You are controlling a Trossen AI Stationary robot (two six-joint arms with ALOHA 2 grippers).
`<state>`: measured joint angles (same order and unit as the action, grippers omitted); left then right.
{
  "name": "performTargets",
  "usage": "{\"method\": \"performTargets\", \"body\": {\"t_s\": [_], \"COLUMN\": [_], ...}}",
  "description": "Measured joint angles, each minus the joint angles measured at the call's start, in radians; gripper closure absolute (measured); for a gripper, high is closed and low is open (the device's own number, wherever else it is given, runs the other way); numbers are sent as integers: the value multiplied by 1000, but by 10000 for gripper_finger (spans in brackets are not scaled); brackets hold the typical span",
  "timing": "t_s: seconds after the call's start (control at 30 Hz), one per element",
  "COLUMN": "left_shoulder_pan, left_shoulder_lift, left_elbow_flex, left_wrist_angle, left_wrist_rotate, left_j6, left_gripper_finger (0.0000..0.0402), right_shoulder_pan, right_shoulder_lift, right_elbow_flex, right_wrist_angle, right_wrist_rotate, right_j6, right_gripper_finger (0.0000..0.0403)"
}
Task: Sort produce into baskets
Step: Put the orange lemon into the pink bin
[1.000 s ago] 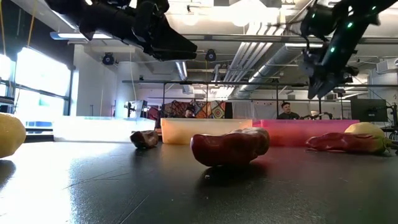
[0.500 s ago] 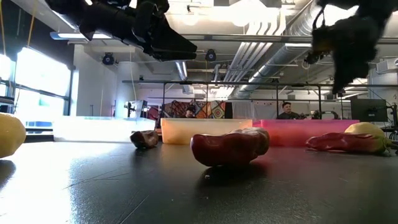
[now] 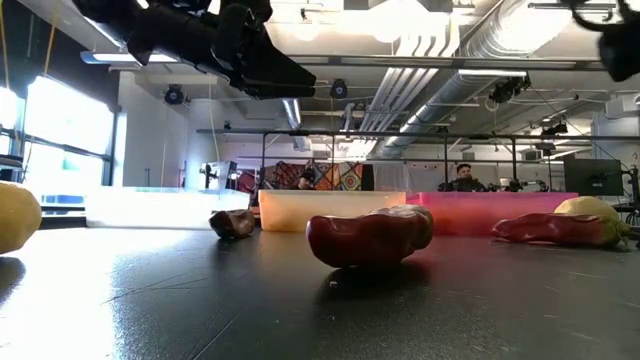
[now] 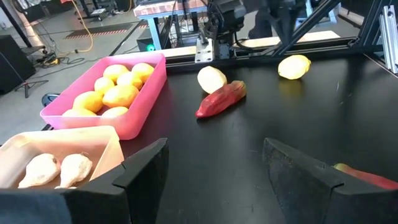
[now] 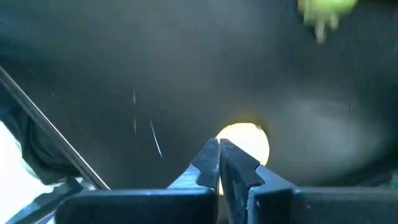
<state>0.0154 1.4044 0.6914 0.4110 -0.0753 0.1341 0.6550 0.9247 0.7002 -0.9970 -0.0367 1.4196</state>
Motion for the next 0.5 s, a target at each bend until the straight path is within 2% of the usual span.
{"method": "performTargets", "body": {"t_s": [0.23, 0.5], "left_shoulder_pan": [0, 0], "left_shoulder_lift": [0, 0], "left_elbow_flex": [0, 0], "left_wrist_angle": [0, 0], "left_wrist_rotate": [0, 0], "left_j6": [-1, -2], "left_gripper_finger": [154, 154], "right_shoulder_pan": [124, 147], "right_shoulder_lift": [99, 168], "right_elbow_flex": [0, 0], "right_wrist_angle": [2, 14], "right_wrist_rotate": [-80, -122], "right_j6": [182, 248], "right_gripper_finger": [403, 402]}}
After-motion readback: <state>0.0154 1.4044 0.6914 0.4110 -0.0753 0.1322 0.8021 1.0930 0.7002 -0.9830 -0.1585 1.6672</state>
